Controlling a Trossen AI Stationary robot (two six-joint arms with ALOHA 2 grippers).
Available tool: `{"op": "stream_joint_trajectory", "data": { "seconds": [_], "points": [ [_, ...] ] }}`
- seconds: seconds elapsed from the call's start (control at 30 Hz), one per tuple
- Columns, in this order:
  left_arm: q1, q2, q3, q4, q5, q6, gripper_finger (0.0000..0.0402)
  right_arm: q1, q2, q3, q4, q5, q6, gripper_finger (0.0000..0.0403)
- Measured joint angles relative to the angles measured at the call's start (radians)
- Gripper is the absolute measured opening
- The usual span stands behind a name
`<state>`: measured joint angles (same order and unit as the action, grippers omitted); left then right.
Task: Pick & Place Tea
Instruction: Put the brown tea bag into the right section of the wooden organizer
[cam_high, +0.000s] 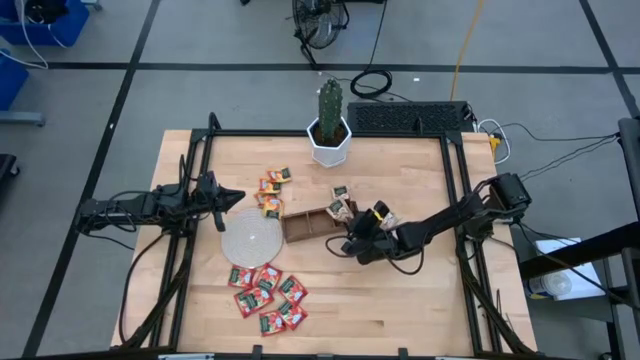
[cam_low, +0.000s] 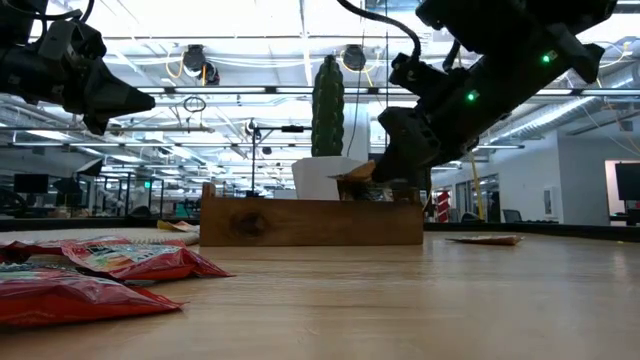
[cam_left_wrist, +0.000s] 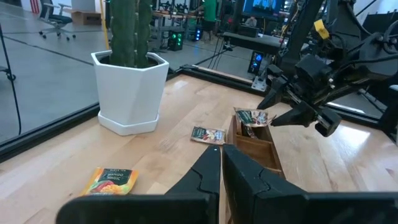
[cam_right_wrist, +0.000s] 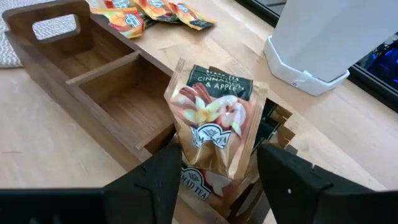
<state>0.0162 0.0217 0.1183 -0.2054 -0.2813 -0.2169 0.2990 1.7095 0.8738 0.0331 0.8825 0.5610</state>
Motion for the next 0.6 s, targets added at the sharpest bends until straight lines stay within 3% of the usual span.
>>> {"op": "stream_joint_trajectory", "data": {
  "seconds": [0.23,0.6],
  "points": [
    [0.000,0.000,0.000,0.000,0.000,0.000,0.0021,-0.029,-0.016,0.000,-0.008,-0.027,-0.026,0.0210],
    [0.000,0.000,0.000,0.000,0.000,0.000,0.0021,-0.065,-0.016,0.000,-0.007,-0.155,-0.024,0.0211]
  ]
}}
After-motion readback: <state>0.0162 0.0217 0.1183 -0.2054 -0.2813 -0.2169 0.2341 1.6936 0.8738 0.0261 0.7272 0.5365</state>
